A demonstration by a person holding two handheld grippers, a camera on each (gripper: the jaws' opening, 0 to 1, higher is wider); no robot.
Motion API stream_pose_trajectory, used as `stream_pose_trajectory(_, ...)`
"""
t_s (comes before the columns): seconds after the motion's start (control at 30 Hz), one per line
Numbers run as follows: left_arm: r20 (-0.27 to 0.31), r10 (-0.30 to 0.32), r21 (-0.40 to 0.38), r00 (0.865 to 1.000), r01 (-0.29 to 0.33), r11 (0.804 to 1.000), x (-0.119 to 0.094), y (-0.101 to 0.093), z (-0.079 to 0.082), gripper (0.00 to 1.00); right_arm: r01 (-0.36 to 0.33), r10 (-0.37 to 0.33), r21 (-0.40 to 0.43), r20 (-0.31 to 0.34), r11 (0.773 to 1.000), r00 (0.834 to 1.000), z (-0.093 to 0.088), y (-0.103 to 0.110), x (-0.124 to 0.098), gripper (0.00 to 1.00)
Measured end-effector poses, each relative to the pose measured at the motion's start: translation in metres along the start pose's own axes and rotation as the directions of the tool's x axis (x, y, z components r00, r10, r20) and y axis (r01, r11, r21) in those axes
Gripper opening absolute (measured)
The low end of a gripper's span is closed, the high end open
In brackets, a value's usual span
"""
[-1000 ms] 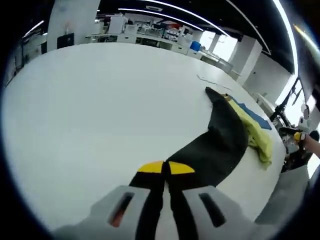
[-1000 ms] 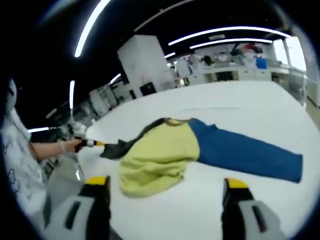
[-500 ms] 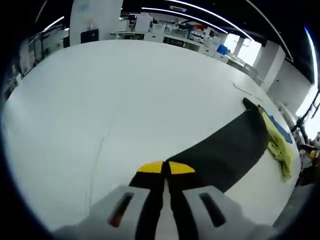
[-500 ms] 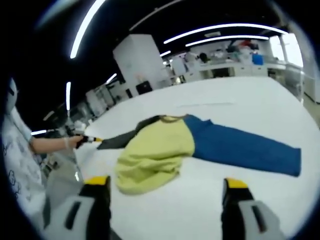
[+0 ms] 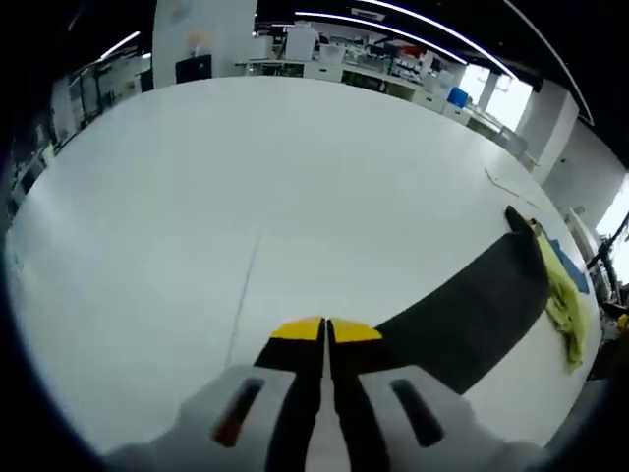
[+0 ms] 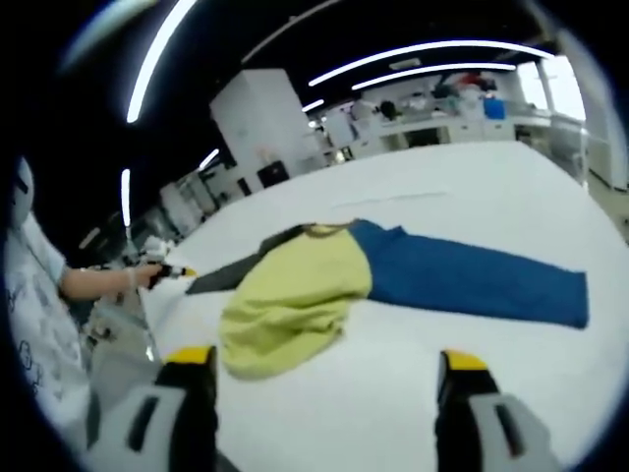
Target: Fold the garment on the visible template until the final outline fits inside the template.
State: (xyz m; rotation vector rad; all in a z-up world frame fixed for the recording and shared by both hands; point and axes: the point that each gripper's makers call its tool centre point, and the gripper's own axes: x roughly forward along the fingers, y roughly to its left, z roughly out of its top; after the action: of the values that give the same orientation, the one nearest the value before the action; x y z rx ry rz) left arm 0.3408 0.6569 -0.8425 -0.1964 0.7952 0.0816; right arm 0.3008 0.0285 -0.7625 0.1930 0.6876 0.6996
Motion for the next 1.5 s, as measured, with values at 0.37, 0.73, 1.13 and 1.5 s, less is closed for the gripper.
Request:
stream_pose_trajectory(0.37,-0.001,-0.049,0.046,0.999,0.049,0.998,0.000,-0.016,-0.006,0.18,-0.010,0.010,0.004,-0.003,1.000,1.000,-0.002,0.005,0.004,0.93)
stream_pose_trajectory(0.73,-0.017,-0.038,0.203,0.999,0.040,0.978,0.000,-0.027,-0.009,0.14,-0.009,0.009,0.005,-0.001,1.000,1.000,-0.002,0.007,0.004,0.93)
stream_pose_trajectory(1.13,0.009,0.005,0.079,1.000,-0.005,0.997,-0.006,-0.010,0.007,0.00,-0.012,0.012,0.002,-0.011,1.000,1.000,-0.004,0.009,0.005,0.93)
stream_pose_trajectory(1.5,-0.007,0.086,0.091,0.996,-0.085,0.992,0.000,0.014,0.023,0.00,-0.002,0.002,0.012,-0.007,1.000,1.000,-0.005,0.002,0.002,0.93)
